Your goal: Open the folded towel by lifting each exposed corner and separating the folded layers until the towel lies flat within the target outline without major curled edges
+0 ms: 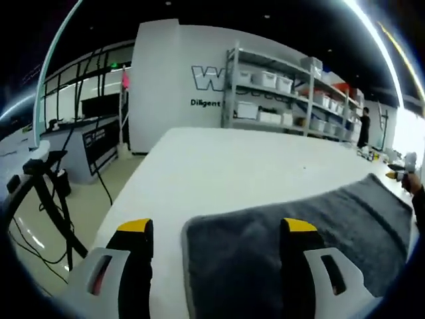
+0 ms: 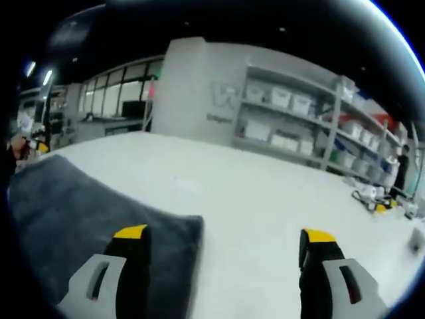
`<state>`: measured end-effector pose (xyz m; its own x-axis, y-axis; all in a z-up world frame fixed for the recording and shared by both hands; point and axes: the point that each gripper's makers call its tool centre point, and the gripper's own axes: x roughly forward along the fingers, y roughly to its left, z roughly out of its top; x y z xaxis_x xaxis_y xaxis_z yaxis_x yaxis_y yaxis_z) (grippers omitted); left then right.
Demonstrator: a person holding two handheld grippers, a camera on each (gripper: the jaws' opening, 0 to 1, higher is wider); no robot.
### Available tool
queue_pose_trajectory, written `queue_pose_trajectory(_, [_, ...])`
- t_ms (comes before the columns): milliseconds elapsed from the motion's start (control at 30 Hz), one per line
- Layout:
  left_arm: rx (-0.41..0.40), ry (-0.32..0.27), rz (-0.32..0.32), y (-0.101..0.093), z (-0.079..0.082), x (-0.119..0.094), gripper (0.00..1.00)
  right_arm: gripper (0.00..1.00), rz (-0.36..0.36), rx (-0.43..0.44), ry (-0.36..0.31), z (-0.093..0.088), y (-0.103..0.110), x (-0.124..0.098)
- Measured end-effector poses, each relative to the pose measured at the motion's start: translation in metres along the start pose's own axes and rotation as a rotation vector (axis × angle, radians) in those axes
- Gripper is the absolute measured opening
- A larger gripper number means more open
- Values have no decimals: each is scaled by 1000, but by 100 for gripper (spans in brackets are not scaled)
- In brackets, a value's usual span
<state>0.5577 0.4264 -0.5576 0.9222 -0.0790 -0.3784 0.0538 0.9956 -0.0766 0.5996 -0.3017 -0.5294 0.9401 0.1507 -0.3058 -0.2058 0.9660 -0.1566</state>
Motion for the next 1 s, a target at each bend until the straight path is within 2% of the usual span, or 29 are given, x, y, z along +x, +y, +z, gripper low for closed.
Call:
queue_pose_trajectory(100, [-4,5,-11,-3,-2,0,76,95,15,13,11,-2,3,0])
queue_pose_trajectory(200, [10,22,-14,-4,-7,2,73,91,38,16,30,-6,9,0])
queue_pose_trajectory(267, [16,21,0,-1,-7,2,67,89,56,18,37,-8,14,3])
queue_pose_trajectory(367, [24,23,24,6,-9,4,72,87,74,3,39,-10,21,5])
queue_pose_trajectory(467, [23,34,28,8,-10,4,67,83,74,-17,43,-9,22,7])
queue_pose_trajectory(633, [26,75,-8,7,-6,11,64,82,64,-59,56,7,24,2])
queue_pose_trajectory(667, [23,82,-19,6,-4,13,64,80,65,-61,52,10,25,0])
queue_pose_trajectory(700, [13,92,-44,4,-3,14,64,75,72,-53,48,16,26,-2])
queue_pose_trajectory(767, [-54,111,-111,-4,-4,17,61,66,93,-39,56,22,29,-2])
queue_pose_trajectory(833, [-49,104,-108,1,-1,20,59,69,86,-32,61,31,31,-2])
queue_pose_trajectory(933, [-15,133,-103,3,-5,24,57,69,137,-20,110,40,40,2])
queue_pose_trajectory(967, [-10,137,-110,2,-6,26,55,68,142,-17,121,40,42,4])
queue_pose_trajectory(1000, [-9,140,-116,0,-7,26,54,66,153,-23,160,36,44,7])
